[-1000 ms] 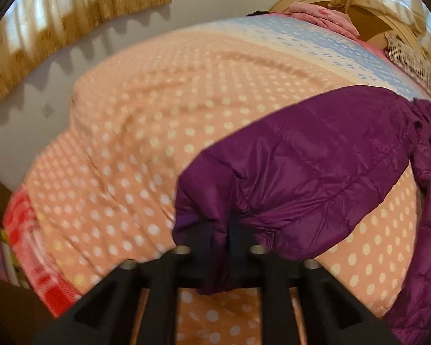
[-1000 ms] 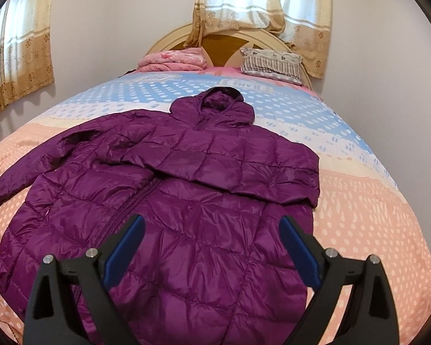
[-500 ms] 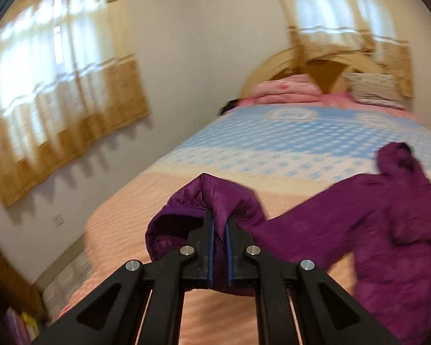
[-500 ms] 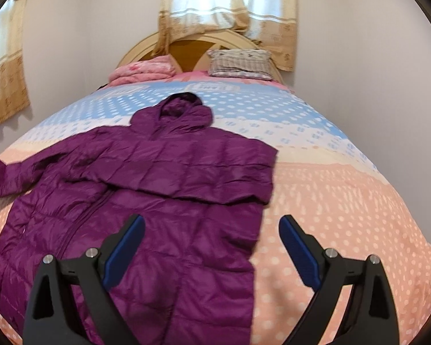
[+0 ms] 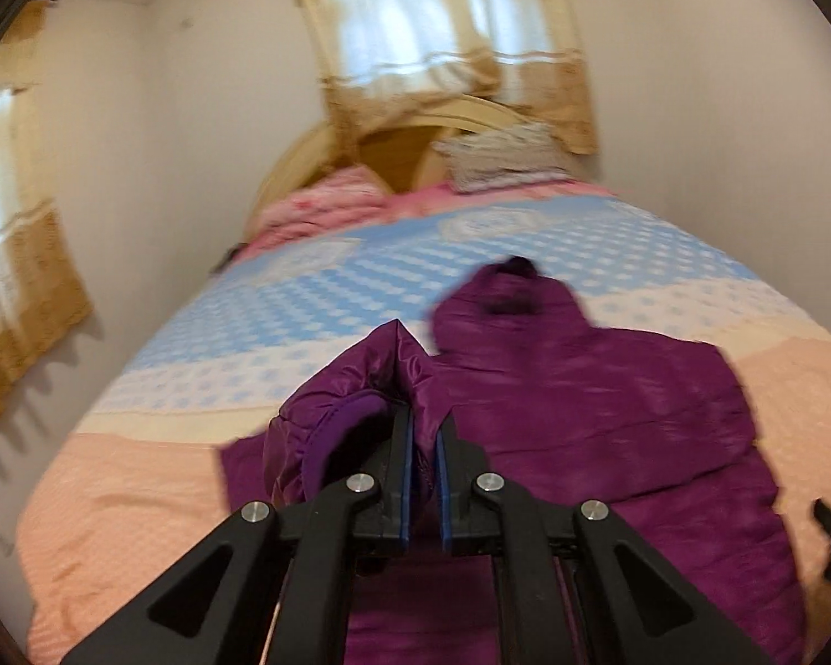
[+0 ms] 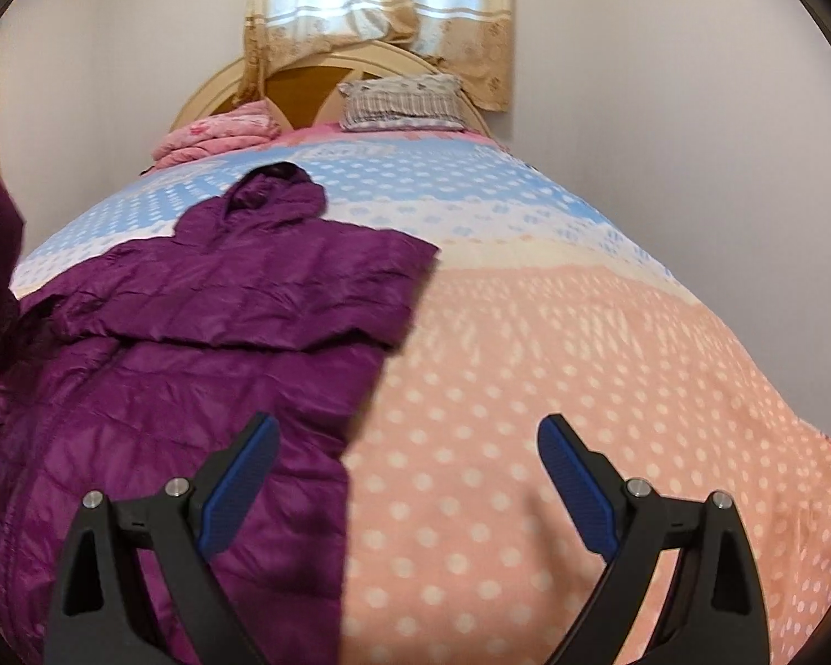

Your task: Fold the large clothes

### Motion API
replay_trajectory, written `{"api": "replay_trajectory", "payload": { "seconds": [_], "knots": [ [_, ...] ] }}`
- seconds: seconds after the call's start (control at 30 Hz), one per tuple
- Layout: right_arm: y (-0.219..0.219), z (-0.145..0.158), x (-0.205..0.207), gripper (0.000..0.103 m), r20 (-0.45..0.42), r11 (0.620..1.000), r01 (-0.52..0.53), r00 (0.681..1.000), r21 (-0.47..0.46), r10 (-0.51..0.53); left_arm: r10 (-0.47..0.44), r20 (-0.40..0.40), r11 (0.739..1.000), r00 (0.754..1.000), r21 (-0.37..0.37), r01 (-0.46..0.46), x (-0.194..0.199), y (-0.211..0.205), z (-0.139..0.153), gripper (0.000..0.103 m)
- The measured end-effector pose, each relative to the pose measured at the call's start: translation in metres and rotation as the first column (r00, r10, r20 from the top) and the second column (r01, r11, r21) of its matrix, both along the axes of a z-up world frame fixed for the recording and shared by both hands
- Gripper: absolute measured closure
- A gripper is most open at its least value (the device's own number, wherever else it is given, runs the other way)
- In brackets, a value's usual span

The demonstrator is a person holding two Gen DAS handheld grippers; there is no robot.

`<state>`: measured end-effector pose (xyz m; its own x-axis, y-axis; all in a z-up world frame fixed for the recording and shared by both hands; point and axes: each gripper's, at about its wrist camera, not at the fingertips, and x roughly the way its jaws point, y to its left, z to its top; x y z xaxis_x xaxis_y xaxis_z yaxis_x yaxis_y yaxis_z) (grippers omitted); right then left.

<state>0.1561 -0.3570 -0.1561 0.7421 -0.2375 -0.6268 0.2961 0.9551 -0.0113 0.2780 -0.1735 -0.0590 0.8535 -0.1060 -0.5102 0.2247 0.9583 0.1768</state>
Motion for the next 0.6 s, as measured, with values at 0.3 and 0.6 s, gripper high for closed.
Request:
{"api": "replay_trajectory", "payload": {
  "seconds": [0.3,0.6],
  "knots": [
    [0.001,-0.011,0.004,0.007,-0.049,1.000,-0.021,0.999,0.014,0.022,-0.063,0.106,0.998,0.992,0.016,0.062,-0.027,-0.032,-0.006,0.006],
    [0.048,0.020,0.034,0.006,-0.010,0.987,-0.148,0.989,0.065,0.149,0.174,0.057,0.984,0.983,0.016,-0.175,0.002,0.089,-0.024,0.006]
  ]
}}
